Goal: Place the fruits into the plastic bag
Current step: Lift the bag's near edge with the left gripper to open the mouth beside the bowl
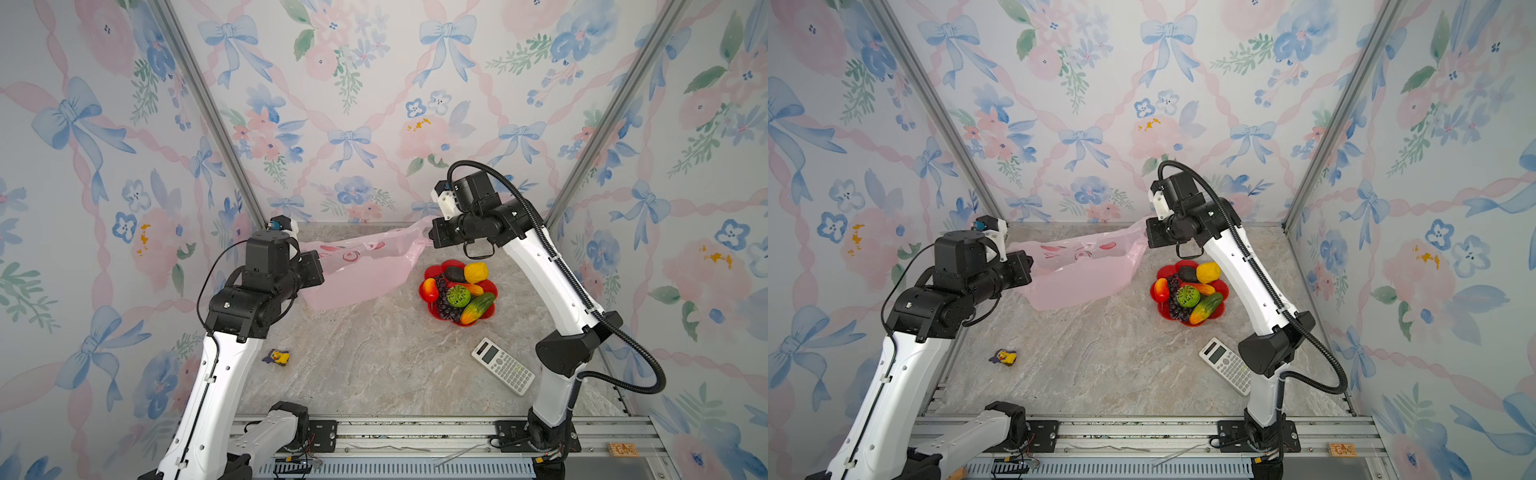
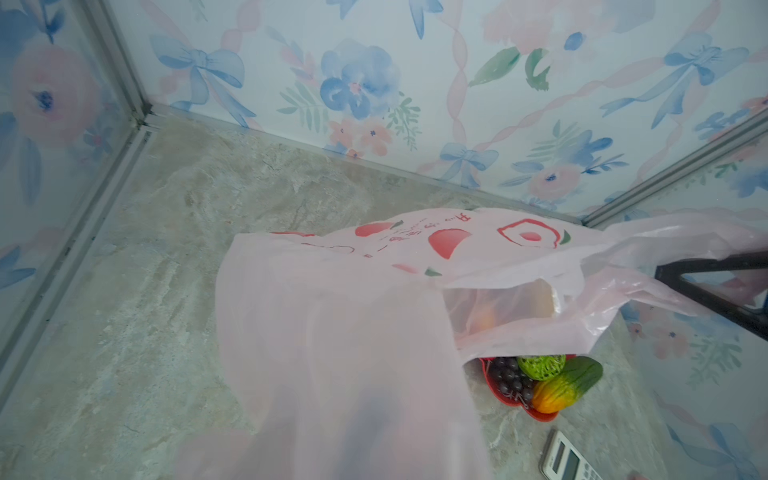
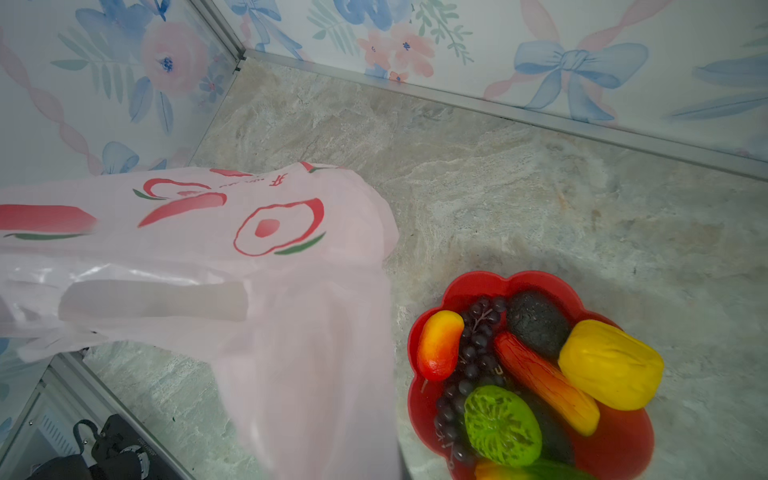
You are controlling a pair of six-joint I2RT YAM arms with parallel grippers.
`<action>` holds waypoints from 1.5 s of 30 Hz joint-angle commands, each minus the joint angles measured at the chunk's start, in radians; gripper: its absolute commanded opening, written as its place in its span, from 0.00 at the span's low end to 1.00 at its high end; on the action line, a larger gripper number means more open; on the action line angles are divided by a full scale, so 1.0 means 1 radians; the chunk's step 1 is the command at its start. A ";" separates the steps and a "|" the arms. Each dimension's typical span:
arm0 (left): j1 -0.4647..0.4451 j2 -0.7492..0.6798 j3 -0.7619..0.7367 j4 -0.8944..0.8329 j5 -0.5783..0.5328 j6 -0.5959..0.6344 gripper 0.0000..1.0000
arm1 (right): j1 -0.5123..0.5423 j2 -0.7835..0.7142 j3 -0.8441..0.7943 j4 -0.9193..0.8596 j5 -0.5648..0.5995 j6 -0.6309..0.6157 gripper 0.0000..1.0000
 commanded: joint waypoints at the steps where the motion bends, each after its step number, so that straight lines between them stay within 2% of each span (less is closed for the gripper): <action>1: 0.011 0.050 -0.004 -0.034 0.110 -0.016 0.00 | 0.014 -0.010 0.027 -0.081 0.038 -0.022 0.00; 4: 0.018 0.138 0.051 -0.030 0.076 -0.013 0.00 | 0.012 0.024 0.030 0.011 0.030 -0.024 0.00; 6: 0.020 0.246 0.156 -0.028 0.056 -0.024 0.00 | 0.006 0.083 0.081 0.107 0.006 -0.033 0.00; 9: 0.022 0.464 0.455 -0.027 0.006 -0.012 0.00 | -0.005 0.253 0.326 0.260 -0.016 -0.065 0.00; 11: 0.021 0.622 0.760 -0.031 -0.004 -0.006 0.00 | -0.012 0.343 0.534 0.407 0.003 -0.082 0.00; 12: 0.020 0.678 0.882 -0.031 -0.003 -0.020 0.00 | -0.014 0.339 0.551 0.509 0.011 -0.081 0.00; 14: 0.001 0.793 1.203 -0.030 -0.008 -0.026 0.00 | -0.016 0.240 0.418 0.807 0.030 -0.082 0.00; 16: -0.036 0.844 1.377 -0.024 -0.036 0.008 0.00 | -0.013 0.132 0.263 1.038 0.048 -0.100 0.00; 17: -0.065 0.833 1.390 -0.017 -0.061 0.045 0.00 | -0.013 0.103 0.244 1.075 0.044 -0.110 0.00; 19: -0.117 0.788 1.342 -0.013 -0.102 0.124 0.00 | -0.010 0.075 0.258 1.049 0.010 -0.139 0.00; 21: -0.132 0.734 1.233 -0.017 -0.099 0.140 0.00 | -0.004 0.041 0.209 1.013 -0.025 -0.171 0.00; 24: -0.179 0.652 1.010 -0.002 -0.199 0.178 0.00 | -0.003 -0.045 -0.040 0.998 -0.032 -0.173 0.00; 25: -0.194 0.598 0.875 0.036 -0.258 0.199 0.00 | -0.006 -0.077 -0.166 1.017 -0.035 -0.153 0.00; 27: -0.205 0.453 0.482 0.216 -0.352 0.211 0.00 | -0.016 -0.108 -0.378 1.011 -0.036 -0.122 0.00; 28: -0.183 0.364 0.249 0.346 -0.371 0.195 0.00 | -0.024 -0.093 -0.437 0.952 -0.029 -0.110 0.00; 29: -0.136 0.299 0.061 0.438 -0.328 0.139 0.00 | -0.033 -0.063 -0.465 0.866 -0.034 -0.106 0.00; 32: 0.013 0.212 -0.282 0.521 -0.137 -0.044 0.00 | -0.056 0.026 -0.509 0.666 -0.054 -0.097 0.00; 34: 0.019 0.158 -0.417 0.575 -0.107 -0.067 0.00 | -0.072 0.044 -0.545 0.623 -0.075 -0.072 0.00; 38: 0.010 0.069 -0.589 0.665 -0.047 -0.138 0.00 | -0.079 0.015 -0.633 0.676 -0.071 -0.056 0.00; 41: 0.005 0.037 -0.663 0.696 -0.013 -0.189 0.00 | -0.082 0.039 -0.614 0.648 -0.081 -0.056 0.00; 45: -0.016 -0.001 -0.690 0.709 -0.003 -0.212 0.00 | -0.086 0.057 -0.604 0.637 -0.088 -0.043 0.00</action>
